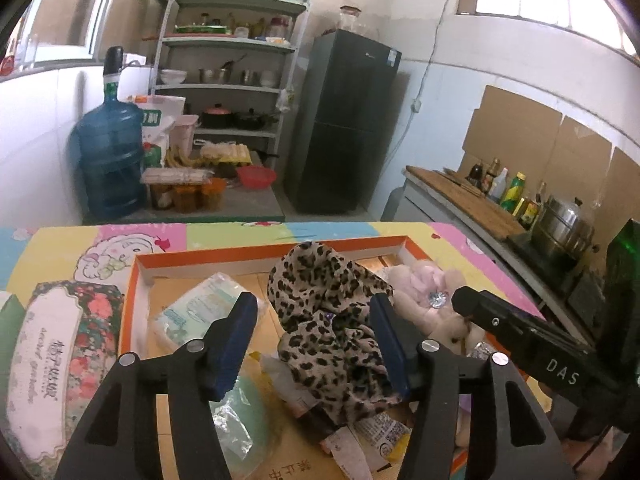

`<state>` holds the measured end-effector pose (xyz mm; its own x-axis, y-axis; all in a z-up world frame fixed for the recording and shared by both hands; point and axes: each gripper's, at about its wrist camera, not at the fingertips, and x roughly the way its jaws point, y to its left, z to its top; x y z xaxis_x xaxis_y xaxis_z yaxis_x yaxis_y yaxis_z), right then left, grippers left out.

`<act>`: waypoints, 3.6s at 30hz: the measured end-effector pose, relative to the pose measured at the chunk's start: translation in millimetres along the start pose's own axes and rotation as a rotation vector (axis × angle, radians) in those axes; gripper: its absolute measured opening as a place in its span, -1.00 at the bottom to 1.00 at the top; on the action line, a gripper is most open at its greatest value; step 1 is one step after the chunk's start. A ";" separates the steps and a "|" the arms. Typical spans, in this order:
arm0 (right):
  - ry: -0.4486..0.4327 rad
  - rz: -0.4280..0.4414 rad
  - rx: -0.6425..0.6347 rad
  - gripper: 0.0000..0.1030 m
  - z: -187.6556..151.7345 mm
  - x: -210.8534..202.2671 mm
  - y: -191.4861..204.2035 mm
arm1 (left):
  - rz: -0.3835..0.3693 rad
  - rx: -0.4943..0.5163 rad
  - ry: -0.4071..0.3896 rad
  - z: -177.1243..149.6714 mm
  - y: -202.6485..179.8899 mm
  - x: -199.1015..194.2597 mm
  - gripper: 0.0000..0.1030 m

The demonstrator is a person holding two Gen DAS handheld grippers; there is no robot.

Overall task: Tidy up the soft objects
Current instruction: 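Open left gripper releasing scrunchie into box while right gripper releases the bunny, then move both open grippers back to the remaining items on the mattress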

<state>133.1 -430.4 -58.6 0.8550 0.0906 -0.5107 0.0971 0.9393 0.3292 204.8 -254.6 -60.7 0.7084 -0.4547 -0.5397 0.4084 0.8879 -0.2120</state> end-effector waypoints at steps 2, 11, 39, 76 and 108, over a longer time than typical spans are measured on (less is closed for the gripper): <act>-0.009 0.002 0.002 -0.06 0.1 -1.6 -0.6 | 0.012 0.012 -0.006 0.3 -2.0 -3.3 0.17; -0.066 0.041 0.017 -0.06 1.9 -11.9 -0.4 | 0.066 0.061 -0.077 0.0 -4.2 -34.8 0.17; -0.151 0.036 -0.115 -0.06 -0.3 -63.6 85.0 | 0.125 0.027 -0.141 -7.3 41.4 -118.9 0.17; 0.066 0.323 -0.347 0.25 -104.9 -56.2 305.4 | 0.350 -0.164 -0.214 -72.1 247.2 -272.4 0.17; 0.359 0.299 -0.470 0.45 -179.6 45.4 410.4 | 0.410 -0.199 -0.184 -88.3 317.4 -281.1 0.17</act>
<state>120.3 18.6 -89.4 0.5801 0.3978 -0.7108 -0.4201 0.8937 0.1573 84.5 161.3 -48.2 0.8849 -0.0540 -0.4626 -0.0307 0.9844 -0.1735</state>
